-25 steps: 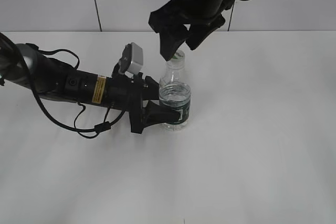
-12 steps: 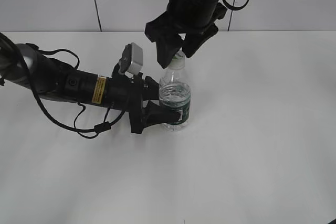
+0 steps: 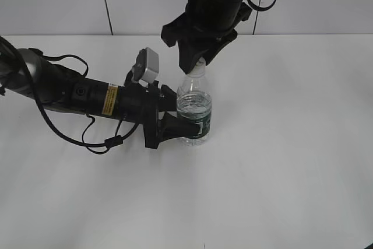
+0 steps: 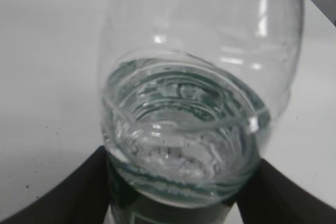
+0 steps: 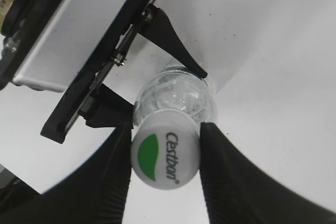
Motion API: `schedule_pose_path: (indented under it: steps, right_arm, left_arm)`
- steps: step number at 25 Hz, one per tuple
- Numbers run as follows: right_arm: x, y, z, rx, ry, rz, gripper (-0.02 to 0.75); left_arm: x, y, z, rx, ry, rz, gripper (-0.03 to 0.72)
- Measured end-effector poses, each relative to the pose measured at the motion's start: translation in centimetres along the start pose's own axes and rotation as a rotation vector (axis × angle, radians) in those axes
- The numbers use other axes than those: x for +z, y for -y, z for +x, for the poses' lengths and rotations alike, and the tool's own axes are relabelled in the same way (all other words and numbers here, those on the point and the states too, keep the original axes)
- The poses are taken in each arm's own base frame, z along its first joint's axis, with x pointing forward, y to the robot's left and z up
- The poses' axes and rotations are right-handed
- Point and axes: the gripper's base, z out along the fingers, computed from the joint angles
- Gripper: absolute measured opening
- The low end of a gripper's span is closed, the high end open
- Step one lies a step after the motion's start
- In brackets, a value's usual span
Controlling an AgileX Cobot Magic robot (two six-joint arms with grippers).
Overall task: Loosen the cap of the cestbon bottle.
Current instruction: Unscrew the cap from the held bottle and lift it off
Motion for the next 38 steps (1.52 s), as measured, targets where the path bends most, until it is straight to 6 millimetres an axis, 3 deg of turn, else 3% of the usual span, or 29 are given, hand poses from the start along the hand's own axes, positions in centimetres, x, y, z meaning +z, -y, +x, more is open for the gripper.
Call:
schedule_pose_path:
  steps: [6, 18, 26, 33, 35, 38]
  right_arm:
    - [0.00, 0.06, 0.02, -0.113, -0.003, 0.006, 0.302]
    - [-0.04, 0.04, -0.01, -0.756, -0.002, 0.005, 0.302]
    - [-0.06, 0.02, -0.01, -0.989, -0.003, 0.003, 0.302]
    - [-0.06, -0.02, -0.01, -1.017, -0.001, 0.000, 0.302]
    - [-0.06, -0.07, -0.02, -0.975, 0.003, -0.005, 0.340]
    - [-0.06, -0.12, -0.03, -0.925, 0.006, -0.010, 0.496]
  left_arm:
    - [0.00, 0.00, 0.00, 0.000, 0.000, 0.000, 0.424]
    - [0.00, 0.00, 0.00, 0.000, 0.000, 0.000, 0.424]
    - [0.00, 0.01, 0.01, 0.002, -0.001, 0.001, 0.424]
    - [0.00, 0.00, 0.01, 0.003, -0.001, 0.000, 0.424]
    - [0.00, 0.00, 0.01, 0.003, -0.002, 0.000, 0.424]
    - [0.00, 0.00, 0.01, 0.003, -0.002, 0.000, 0.424]
